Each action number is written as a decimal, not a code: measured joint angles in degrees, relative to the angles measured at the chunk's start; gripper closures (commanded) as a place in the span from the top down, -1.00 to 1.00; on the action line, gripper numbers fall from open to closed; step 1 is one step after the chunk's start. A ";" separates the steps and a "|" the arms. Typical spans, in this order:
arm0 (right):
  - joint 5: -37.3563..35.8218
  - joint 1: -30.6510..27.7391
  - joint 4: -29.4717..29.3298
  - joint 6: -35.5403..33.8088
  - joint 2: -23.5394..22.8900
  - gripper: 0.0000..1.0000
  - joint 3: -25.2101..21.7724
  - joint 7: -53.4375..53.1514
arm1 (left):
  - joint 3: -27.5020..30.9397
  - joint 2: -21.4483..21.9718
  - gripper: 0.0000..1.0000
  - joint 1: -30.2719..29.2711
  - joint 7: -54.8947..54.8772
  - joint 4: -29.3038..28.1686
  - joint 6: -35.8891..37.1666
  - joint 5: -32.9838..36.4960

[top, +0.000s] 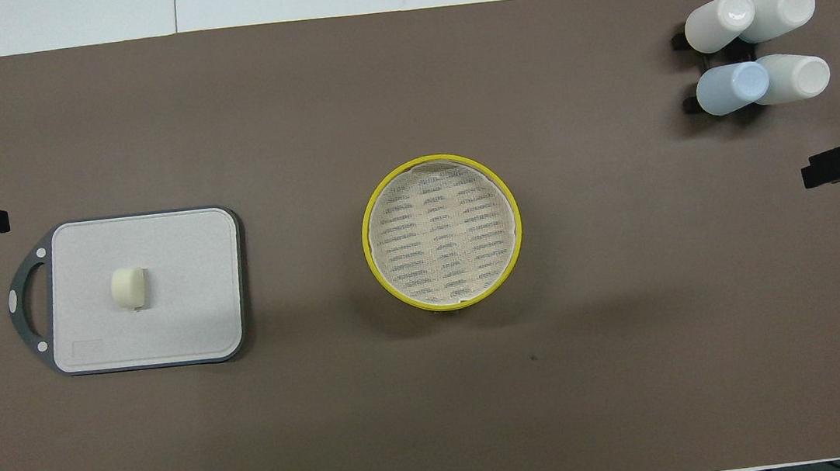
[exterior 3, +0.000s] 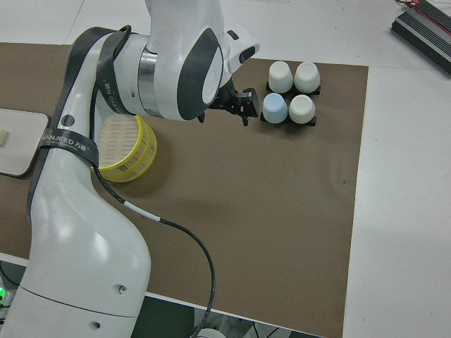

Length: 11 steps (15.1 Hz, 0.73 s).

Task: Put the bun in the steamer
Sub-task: 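Reach the left gripper toward the bun while the right gripper reaches the steamer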

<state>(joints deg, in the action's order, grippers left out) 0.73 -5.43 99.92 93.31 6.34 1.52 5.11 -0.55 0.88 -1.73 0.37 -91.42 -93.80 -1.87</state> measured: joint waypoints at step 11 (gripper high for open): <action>0.01 0.31 0.03 -0.14 0.03 1.00 0.41 0.00 | 1.72 0.06 1.00 -0.02 0.01 -1.54 -1.29 0.01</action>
<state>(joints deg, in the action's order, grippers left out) 0.74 -5.12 99.95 93.18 6.37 1.94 5.12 1.16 0.94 -1.74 0.37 -92.96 -95.09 -1.86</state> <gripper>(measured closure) 0.000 0.000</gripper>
